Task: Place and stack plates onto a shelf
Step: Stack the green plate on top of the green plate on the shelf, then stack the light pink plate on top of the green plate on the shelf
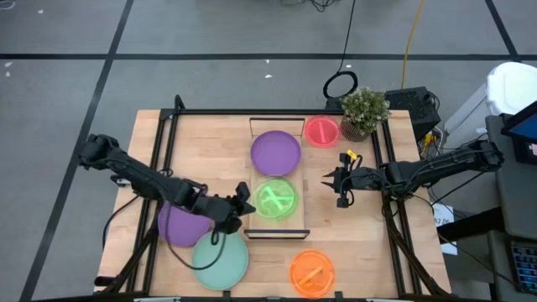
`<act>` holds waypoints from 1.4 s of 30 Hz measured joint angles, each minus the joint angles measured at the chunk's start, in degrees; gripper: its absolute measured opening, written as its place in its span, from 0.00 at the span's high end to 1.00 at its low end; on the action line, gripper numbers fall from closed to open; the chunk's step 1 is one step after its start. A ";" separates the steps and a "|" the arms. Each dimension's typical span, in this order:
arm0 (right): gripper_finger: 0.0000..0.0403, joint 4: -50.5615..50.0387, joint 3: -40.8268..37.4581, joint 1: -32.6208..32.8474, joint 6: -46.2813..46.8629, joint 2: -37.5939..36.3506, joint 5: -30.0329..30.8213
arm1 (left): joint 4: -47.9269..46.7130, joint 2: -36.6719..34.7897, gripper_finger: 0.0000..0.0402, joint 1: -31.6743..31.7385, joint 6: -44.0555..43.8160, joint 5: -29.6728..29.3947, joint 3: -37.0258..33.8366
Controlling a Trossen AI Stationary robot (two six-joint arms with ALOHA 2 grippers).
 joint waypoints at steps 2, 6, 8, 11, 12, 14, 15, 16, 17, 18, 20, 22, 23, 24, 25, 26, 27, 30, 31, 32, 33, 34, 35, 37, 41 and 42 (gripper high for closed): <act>0.80 0.04 0.00 0.00 0.00 -0.01 0.00 | -0.44 1.51 0.99 0.97 -0.12 0.45 -0.14; 0.80 0.02 0.00 -0.01 0.00 -0.01 0.00 | 0.49 3.51 0.99 2.12 -0.55 3.39 -0.14; 0.80 0.03 0.00 0.00 -0.03 0.00 0.00 | 1.24 4.60 0.99 2.42 -1.01 5.13 -0.09; 0.80 0.01 0.00 0.00 -0.05 -0.01 0.00 | 1.62 5.84 0.99 2.47 -1.04 6.45 -0.10; 0.80 0.01 0.00 0.00 -0.07 0.01 0.00 | 1.82 6.28 0.99 2.58 -1.04 6.69 -0.07; 0.80 0.01 0.00 0.00 -0.04 -0.01 0.00 | 1.34 7.12 0.99 2.90 -1.28 6.87 -0.12; 0.80 -0.01 0.00 0.00 -0.02 0.01 0.00 | 1.55 7.53 0.99 3.16 -1.44 7.12 -0.12; 0.80 -0.01 0.00 0.00 -0.02 0.01 -0.02 | 1.83 7.78 0.99 3.34 -1.44 7.37 -0.09; 0.80 0.01 0.00 -0.01 -0.02 -0.01 -0.01 | 1.94 7.86 0.99 3.46 -1.45 7.41 -0.07; 0.80 0.01 0.00 0.00 -0.02 -0.01 0.00 | 1.94 7.88 0.99 3.53 -1.46 7.50 -0.07; 0.80 -0.01 0.00 0.00 -0.02 -0.01 -0.01 | 1.94 7.88 0.99 3.85 -1.50 7.99 -0.07; 0.80 -0.01 0.00 0.00 -0.05 -0.01 -0.02 | 1.95 7.91 0.98 4.22 -2.08 8.39 -0.07; 0.80 -0.01 0.00 0.00 -0.07 -0.01 -0.02 | 1.98 7.91 0.98 4.37 -2.73 8.40 -0.07; 0.80 -0.01 0.00 -0.01 -0.05 -0.01 -0.02 | 2.05 7.91 0.96 4.49 -3.24 8.40 -0.07; 0.80 -0.01 0.00 0.00 -0.05 -0.01 0.00 | 2.08 7.91 0.95 4.66 -3.83 8.38 -0.07; 0.80 -0.01 0.00 0.00 -0.07 -0.01 0.00 | 2.16 7.91 0.93 4.78 -4.50 8.36 -0.07; 0.80 -0.01 0.00 0.00 -0.07 -0.01 0.00 | 2.16 7.92 0.91 4.97 -4.97 8.36 -0.05; 0.80 -0.01 0.00 0.00 -0.05 -0.01 -0.01 | 1.76 9.16 0.86 5.57 -5.72 7.64 -0.14; 0.80 -0.01 0.00 0.00 -0.04 -0.01 -0.02 | 1.42 9.29 0.85 5.70 -5.90 7.58 -0.26; 0.80 -0.01 0.00 0.00 -0.04 -0.01 -0.02 | 1.70 9.29 0.83 5.75 -5.97 7.44 -0.26; 0.80 -0.01 0.00 0.00 -0.04 -0.01 -0.02 | 2.48 9.50 0.83 5.87 -5.98 7.46 -0.15; 0.80 -0.01 0.00 0.00 -0.04 -0.01 -0.05 | 3.10 9.78 0.82 6.01 -6.11 7.57 -0.02; 0.80 -0.01 0.00 -0.01 -0.04 -0.01 -0.11 | 2.94 10.00 0.82 6.09 -6.43 7.80 -0.02; 0.80 -0.01 0.00 0.00 -0.04 -0.01 -0.15 | 2.41 10.11 0.82 6.17 -8.02 7.83 -0.25; 0.80 -0.01 0.00 0.00 -0.09 -0.01 -0.15 | 2.34 9.06 0.82 6.10 -13.27 7.85 -0.12; 0.80 -0.03 0.00 0.00 -0.09 -0.01 -0.15 | 2.18 8.71 0.82 6.08 -14.47 7.90 -0.12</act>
